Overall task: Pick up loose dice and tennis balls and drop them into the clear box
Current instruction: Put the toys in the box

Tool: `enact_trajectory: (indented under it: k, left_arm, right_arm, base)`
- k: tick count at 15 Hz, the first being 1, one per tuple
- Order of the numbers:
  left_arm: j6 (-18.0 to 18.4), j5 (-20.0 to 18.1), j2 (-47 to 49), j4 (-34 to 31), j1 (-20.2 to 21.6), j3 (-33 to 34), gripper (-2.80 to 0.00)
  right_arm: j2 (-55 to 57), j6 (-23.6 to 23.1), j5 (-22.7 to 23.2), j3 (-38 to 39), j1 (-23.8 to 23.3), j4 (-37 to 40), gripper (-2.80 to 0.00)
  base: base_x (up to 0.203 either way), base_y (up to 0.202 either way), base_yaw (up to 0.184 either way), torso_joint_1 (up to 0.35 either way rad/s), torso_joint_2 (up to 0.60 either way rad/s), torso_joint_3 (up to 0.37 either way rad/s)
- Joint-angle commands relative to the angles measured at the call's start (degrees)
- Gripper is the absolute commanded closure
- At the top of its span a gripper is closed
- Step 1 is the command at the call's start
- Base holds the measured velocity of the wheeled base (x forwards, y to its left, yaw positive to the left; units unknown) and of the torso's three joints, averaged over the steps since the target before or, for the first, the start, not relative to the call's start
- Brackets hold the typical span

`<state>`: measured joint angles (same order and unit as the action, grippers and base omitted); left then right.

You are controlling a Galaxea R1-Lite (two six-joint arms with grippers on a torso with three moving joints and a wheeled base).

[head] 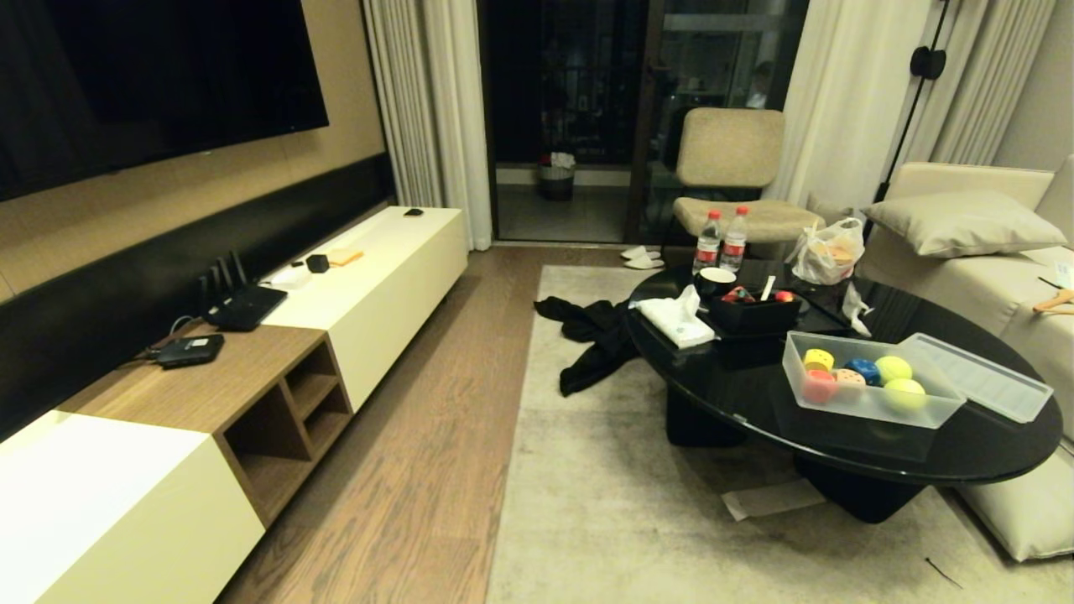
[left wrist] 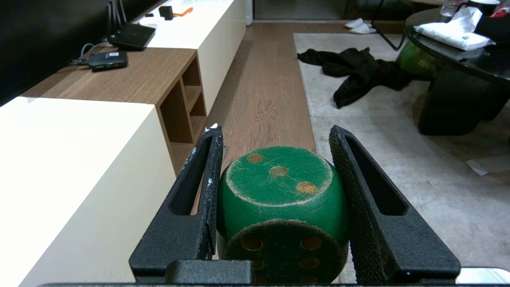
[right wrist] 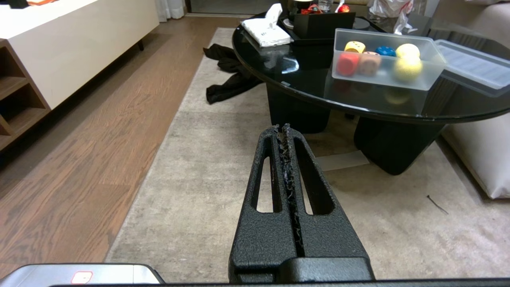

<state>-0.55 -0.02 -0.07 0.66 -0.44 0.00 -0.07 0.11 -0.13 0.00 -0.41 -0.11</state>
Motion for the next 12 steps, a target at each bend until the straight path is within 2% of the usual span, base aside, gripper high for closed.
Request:
enact_trajectory:
  k: [1, 12]
  left_arm:
    - [-0.06, 0.02, -0.01, 0.04, 0.00, 0.09, 0.00]
    - [-0.06, 0.02, -0.01, 0.04, 0.00, 0.09, 0.00]
  right_arm:
    - [0.07, -0.02, 0.04, 0.00, -0.02, -0.07, 0.00]
    - [0.07, -0.02, -0.03, 0.00, 0.06, -0.07, 0.00]
  base:
    - [0.000, 0.000, 0.000, 0.000, 0.00, 0.000]
    - [0.000, 0.000, 0.000, 0.000, 0.00, 0.000]
